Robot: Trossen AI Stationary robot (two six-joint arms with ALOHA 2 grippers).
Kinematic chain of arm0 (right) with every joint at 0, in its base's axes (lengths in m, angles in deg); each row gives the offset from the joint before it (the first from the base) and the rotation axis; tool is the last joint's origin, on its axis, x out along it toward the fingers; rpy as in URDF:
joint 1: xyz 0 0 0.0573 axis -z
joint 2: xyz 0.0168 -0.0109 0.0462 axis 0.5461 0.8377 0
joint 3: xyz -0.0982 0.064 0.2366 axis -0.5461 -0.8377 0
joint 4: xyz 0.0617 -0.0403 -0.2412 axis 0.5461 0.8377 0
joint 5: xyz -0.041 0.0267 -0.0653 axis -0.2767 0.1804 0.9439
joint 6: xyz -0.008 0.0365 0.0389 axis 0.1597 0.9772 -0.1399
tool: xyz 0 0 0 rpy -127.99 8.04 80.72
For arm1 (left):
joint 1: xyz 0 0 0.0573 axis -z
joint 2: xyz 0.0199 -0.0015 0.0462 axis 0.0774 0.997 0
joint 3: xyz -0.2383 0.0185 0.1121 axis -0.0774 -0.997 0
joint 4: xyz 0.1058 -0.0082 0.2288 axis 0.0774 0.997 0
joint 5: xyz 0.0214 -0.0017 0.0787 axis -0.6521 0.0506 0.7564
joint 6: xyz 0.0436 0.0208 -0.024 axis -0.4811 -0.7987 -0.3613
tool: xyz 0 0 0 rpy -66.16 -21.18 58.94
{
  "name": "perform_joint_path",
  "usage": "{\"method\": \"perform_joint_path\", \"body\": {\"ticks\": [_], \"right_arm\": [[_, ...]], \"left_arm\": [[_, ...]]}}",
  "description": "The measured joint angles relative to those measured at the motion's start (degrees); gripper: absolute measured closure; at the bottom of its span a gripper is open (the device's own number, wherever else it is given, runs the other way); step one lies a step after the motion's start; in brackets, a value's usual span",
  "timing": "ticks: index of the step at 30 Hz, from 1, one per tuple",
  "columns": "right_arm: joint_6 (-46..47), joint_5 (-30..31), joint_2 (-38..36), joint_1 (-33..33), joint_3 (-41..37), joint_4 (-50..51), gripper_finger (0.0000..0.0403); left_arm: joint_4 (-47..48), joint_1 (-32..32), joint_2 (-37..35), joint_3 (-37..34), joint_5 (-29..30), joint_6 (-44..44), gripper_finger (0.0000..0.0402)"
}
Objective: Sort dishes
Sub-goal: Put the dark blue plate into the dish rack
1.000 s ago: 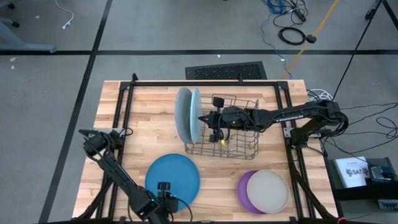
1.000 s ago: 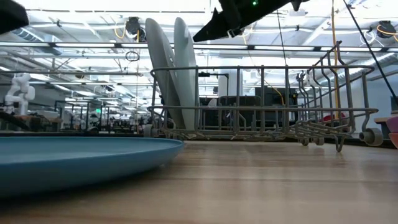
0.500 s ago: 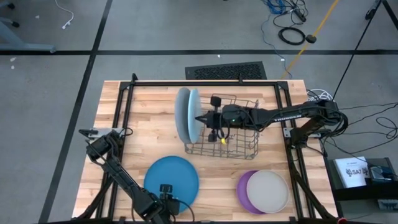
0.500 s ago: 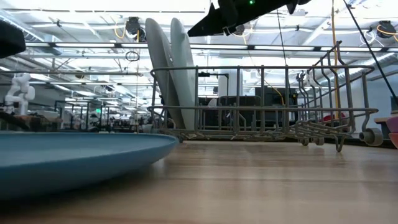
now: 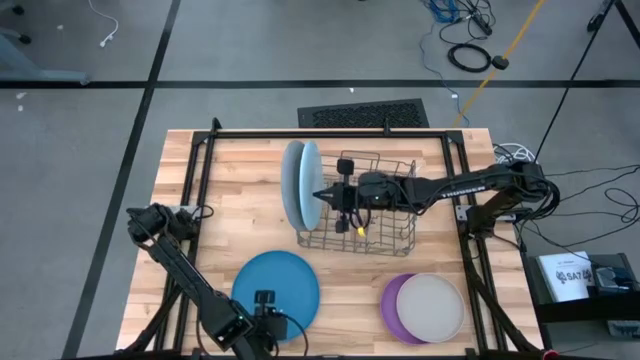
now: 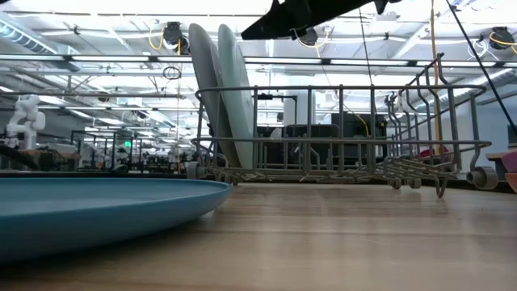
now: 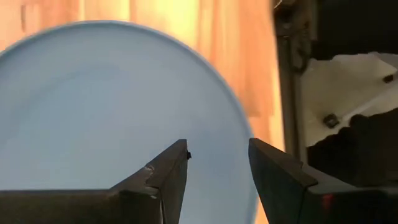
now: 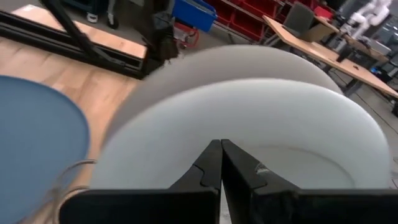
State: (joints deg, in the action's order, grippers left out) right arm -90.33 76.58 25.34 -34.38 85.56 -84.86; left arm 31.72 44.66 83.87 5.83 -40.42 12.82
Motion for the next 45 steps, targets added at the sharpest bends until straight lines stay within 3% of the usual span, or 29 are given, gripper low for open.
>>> {"method": "perform_joint_path", "body": {"ticks": [7,15,24,37,40,45], "right_arm": [[-1.00,0.40,0.00,-2.44,0.00,0.00,0.0403],[-1.03,0.65,0.00,-3.97,0.00,0.00,0.0403],[-1.21,3.10,0.00,-6.32,0.00,0.04,0.0403],[-0.61,3.73,-0.02,-7.53,0.00,0.02,0.0403],[-0.15,3.86,-0.02,-7.85,0.00,0.03,0.0403],[0.47,3.84,-0.02,-7.85,0.00,0.03,0.0403]], "left_arm": [[-2.40,1.41,0.00,-0.04,-4.27,2.11,0.0229],[-4.82,3.19,2.11,-0.13,-3.36,5.56,0.0226],[-3.02,3.17,7.23,-0.22,-3.91,7.41,0.0197],[-0.94,3.15,12.05,0.17,-3.74,6.12,0.0199],[-0.36,2.85,12.08,0.15,-3.60,5.99,0.0224],[0.71,2.45,12.07,0.05,-2.01,5.44,0.0326]]}}
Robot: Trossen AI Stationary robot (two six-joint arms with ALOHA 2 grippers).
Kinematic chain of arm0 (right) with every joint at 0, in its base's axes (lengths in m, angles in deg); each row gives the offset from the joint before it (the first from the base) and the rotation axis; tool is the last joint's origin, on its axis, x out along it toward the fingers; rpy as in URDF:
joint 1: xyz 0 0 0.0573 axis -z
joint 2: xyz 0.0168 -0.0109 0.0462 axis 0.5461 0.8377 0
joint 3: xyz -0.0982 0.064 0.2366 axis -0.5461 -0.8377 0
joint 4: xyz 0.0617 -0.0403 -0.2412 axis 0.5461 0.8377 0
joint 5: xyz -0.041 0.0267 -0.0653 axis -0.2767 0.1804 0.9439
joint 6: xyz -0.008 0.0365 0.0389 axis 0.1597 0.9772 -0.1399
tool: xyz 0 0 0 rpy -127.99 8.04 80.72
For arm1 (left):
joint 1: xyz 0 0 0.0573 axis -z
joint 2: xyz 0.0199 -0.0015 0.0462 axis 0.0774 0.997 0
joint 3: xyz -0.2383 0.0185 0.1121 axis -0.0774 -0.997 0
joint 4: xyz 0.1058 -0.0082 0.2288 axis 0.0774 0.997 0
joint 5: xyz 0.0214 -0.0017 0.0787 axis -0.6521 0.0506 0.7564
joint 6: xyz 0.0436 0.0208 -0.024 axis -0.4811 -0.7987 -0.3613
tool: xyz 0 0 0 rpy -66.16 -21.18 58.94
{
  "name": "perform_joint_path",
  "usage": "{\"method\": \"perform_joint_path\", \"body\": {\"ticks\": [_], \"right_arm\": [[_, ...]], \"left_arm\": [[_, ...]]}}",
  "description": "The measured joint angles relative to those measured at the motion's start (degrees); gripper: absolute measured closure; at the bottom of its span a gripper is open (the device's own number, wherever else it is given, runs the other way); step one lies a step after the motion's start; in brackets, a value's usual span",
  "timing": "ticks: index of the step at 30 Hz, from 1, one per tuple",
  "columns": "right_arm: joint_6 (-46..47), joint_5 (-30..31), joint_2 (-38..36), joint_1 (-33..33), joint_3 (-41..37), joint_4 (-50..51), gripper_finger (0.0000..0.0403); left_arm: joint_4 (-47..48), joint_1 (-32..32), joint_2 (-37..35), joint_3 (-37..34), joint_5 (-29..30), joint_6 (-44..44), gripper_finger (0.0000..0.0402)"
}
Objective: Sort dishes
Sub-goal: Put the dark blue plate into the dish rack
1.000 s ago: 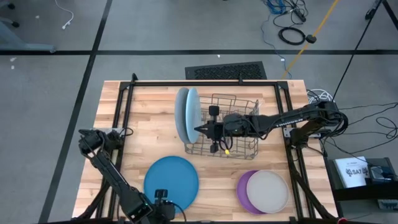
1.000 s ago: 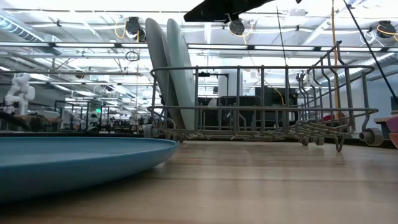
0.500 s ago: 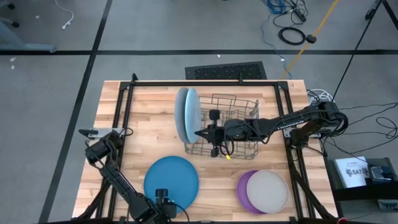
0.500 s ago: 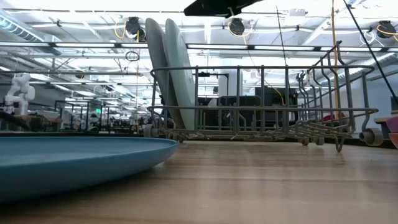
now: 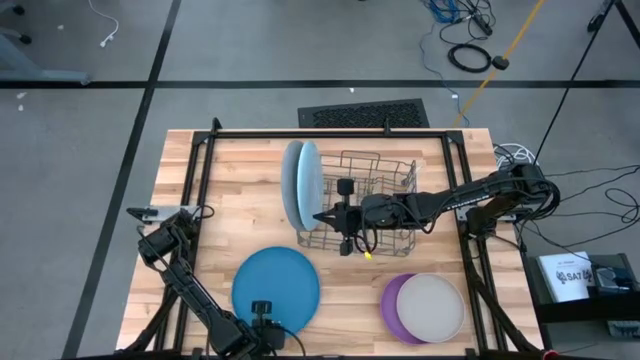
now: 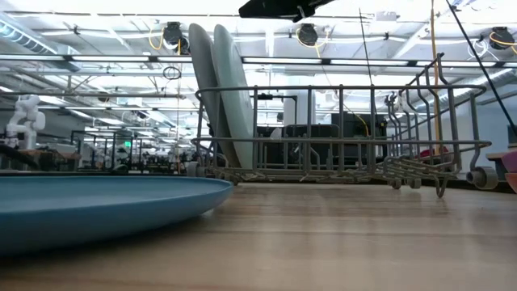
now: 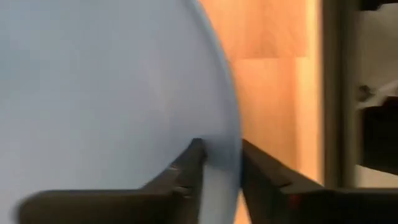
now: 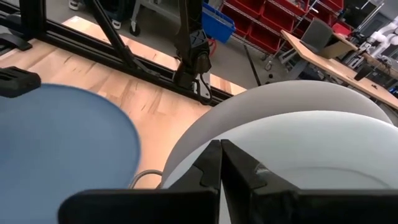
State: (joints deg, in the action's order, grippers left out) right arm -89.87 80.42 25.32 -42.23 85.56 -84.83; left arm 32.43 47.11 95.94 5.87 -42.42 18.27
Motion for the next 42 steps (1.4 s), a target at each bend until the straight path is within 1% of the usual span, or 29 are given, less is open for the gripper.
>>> {"method": "perform_joint_path", "body": {"ticks": [2,3,8,14,21,25,33,39,42], "right_arm": [[0.06,-0.02,0.00,0.00,0.00,0.00,0.0403],[0.07,-0.02,0.00,-0.04,0.00,0.00,0.0403],[0.02,-0.02,0.00,-0.37,0.00,0.00,0.0403],[0.00,-0.04,0.00,-0.77,0.00,-0.03,0.0403],[-0.11,-0.12,0.00,-1.00,0.00,-0.07,0.0403],[-0.59,-0.13,-0.02,-1.56,0.00,-0.43,0.0403],[-1.95,-0.11,-0.55,-3.76,0.02,-1.47,0.0403],[-4.06,0.07,-2.63,-6.14,0.02,-1.53,0.0403],[-5.14,2.20,-4.36,-7.34,0.04,-1.83,0.0403]], "left_arm": [[0.41,-0.15,0.00,-0.03,1.20,-0.14,0.0372],[0.42,-0.15,-0.02,-0.03,1.33,-0.08,0.0383],[0.18,-0.11,-0.02,-0.05,0.84,0.02,0.0396],[-0.47,-0.15,-1.56,-0.29,0.27,0.15,0.0401],[0.23,-0.26,-4.85,-0.59,1.84,0.15,0.0401],[0.15,-0.26,-7.69,-0.54,4.20,0.07,0.0401],[-0.44,-0.20,-13.29,-0.42,7.41,-1.51,0.0401],[-2.67,-0.18,-17.21,-0.38,8.55,-5.23,0.0401],[-2.87,-0.15,-18.87,-0.38,8.48,-6.65,0.0401]]}}
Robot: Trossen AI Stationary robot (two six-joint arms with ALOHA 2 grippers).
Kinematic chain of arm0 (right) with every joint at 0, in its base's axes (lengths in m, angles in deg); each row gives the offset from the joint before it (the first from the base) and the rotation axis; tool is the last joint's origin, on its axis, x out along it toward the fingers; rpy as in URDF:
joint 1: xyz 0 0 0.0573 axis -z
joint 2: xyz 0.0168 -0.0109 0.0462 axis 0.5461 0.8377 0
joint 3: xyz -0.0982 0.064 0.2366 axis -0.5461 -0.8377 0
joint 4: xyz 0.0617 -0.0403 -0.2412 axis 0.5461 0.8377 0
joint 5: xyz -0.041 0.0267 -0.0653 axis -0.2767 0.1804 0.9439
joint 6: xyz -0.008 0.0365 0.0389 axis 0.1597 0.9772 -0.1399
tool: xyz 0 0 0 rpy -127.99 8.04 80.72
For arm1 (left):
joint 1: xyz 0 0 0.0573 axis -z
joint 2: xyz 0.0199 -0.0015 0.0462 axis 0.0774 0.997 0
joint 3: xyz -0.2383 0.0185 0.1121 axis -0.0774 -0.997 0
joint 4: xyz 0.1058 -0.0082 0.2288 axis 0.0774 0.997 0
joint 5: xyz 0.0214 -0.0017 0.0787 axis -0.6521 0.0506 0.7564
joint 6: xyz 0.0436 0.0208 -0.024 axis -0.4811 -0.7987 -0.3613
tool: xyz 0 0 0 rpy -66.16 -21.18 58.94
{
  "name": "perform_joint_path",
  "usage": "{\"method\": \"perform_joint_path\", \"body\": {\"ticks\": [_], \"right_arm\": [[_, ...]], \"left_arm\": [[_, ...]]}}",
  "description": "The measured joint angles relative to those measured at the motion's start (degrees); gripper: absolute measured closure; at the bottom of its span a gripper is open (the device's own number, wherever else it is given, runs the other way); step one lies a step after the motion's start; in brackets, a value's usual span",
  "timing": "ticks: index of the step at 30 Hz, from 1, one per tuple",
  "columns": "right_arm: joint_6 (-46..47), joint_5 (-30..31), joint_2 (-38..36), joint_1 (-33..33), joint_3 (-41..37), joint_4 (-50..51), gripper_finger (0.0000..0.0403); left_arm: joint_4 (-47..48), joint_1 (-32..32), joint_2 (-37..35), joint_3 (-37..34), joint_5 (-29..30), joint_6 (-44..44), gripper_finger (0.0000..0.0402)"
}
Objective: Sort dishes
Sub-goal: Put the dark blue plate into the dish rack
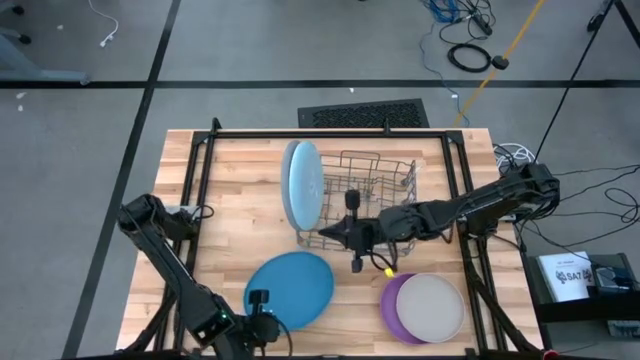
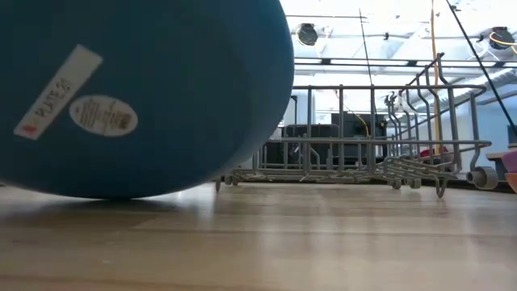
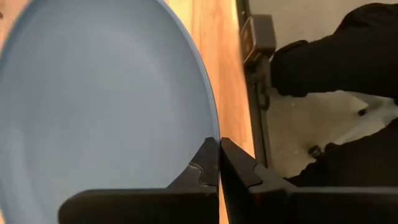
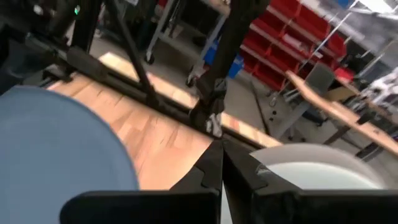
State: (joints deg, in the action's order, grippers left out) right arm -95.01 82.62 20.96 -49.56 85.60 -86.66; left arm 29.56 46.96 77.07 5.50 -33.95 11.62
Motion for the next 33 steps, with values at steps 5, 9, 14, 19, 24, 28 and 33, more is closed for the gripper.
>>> {"method": "perform_joint_path", "body": {"ticks": [5,9,14,19,24,28,33], "right_arm": [[-0.38,0.58,-2.07,-1.31,0.00,0.46,0.0403],[-0.81,0.60,-2.96,-2.22,0.00,0.69,0.0403],[-1.23,0.59,-3.73,-2.56,0.00,0.69,0.0403],[-1.25,0.64,-3.77,-2.58,0.00,0.85,0.0403],[-1.38,0.66,-3.77,-2.67,0.00,0.87,0.0403],[-1.44,0.66,-3.77,-2.67,0.00,1.25,0.0403],[-1.40,0.62,-3.77,-3.12,0.00,2.62,0.0403]], "left_arm": [[-0.42,0.13,-1.65,0.09,-0.94,-0.35,0.0401],[-1.69,0.34,-1.75,0.09,-3.65,-0.50,0.0401],[-2.47,0.50,-1.78,0.09,-8.25,-0.55,0.0401],[-2.87,0.87,-1.85,0.09,-11.70,-0.88,0.0401],[-4.09,1.16,-1.89,0.09,-14.75,-1.00,0.0401],[-5.56,1.72,-1.89,0.09,-15.72,-1.89,0.0401],[-8.28,2.61,-2.61,0.09,-14.00,-3.83,0.0401]]}}
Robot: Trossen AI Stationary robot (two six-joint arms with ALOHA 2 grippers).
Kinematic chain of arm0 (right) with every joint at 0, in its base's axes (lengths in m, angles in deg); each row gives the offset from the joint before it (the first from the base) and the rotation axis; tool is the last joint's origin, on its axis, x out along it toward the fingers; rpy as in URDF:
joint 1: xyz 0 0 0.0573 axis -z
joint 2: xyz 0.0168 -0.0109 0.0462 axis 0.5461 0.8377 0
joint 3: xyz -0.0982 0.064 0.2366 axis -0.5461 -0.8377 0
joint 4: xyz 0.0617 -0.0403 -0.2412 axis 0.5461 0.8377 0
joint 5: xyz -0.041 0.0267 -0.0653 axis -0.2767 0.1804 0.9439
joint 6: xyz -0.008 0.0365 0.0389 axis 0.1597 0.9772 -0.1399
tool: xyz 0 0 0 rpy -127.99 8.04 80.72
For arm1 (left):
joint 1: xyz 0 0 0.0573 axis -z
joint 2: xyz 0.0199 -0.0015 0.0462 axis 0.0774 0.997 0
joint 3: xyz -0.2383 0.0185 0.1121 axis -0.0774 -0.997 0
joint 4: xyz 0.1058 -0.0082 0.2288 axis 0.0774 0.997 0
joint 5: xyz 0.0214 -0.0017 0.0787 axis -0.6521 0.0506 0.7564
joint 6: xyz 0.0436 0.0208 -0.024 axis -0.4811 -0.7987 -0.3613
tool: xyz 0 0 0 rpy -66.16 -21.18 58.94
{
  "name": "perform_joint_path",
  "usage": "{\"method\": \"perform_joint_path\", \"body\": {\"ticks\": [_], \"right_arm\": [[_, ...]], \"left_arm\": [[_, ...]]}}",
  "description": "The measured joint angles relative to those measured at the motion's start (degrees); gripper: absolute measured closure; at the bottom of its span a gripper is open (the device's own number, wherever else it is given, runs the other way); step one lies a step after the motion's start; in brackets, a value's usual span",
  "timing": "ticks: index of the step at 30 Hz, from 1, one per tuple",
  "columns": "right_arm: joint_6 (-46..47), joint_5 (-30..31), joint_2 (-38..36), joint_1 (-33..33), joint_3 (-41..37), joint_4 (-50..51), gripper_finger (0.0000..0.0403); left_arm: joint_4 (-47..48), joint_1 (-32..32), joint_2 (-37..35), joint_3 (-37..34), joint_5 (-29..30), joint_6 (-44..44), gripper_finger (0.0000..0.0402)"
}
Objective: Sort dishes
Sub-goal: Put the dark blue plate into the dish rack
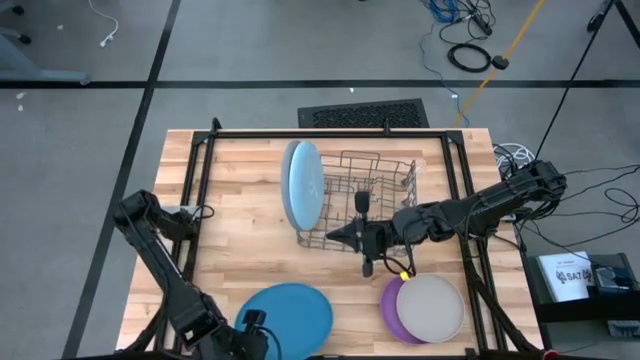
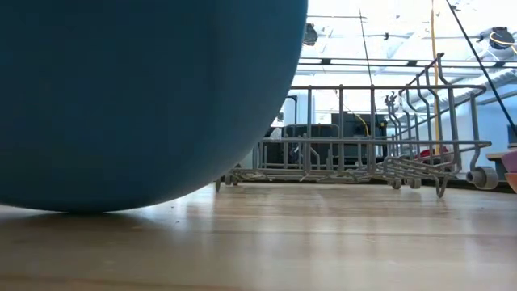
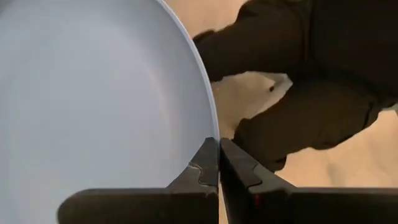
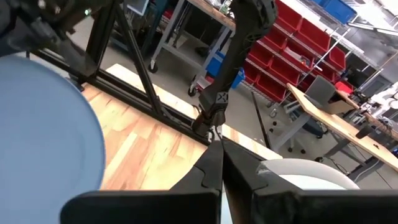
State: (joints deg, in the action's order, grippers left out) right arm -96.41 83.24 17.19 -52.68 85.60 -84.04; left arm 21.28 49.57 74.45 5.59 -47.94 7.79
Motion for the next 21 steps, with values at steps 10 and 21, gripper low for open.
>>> {"method": "perform_joint_path", "body": {"ticks": [10,21], "right_arm": [[-0.24,-0.11,-0.07,-2.28,0.00,1.35,0.0403],[-1.15,0.47,-2.95,-5.34,0.00,1.85,0.0403]], "left_arm": [[-3.08,2.86,-4.37,0.02,9.38,-4.50,0.0401],[-6.45,3.92,-8.84,0.02,20.37,-12.44,0.0401]]}}
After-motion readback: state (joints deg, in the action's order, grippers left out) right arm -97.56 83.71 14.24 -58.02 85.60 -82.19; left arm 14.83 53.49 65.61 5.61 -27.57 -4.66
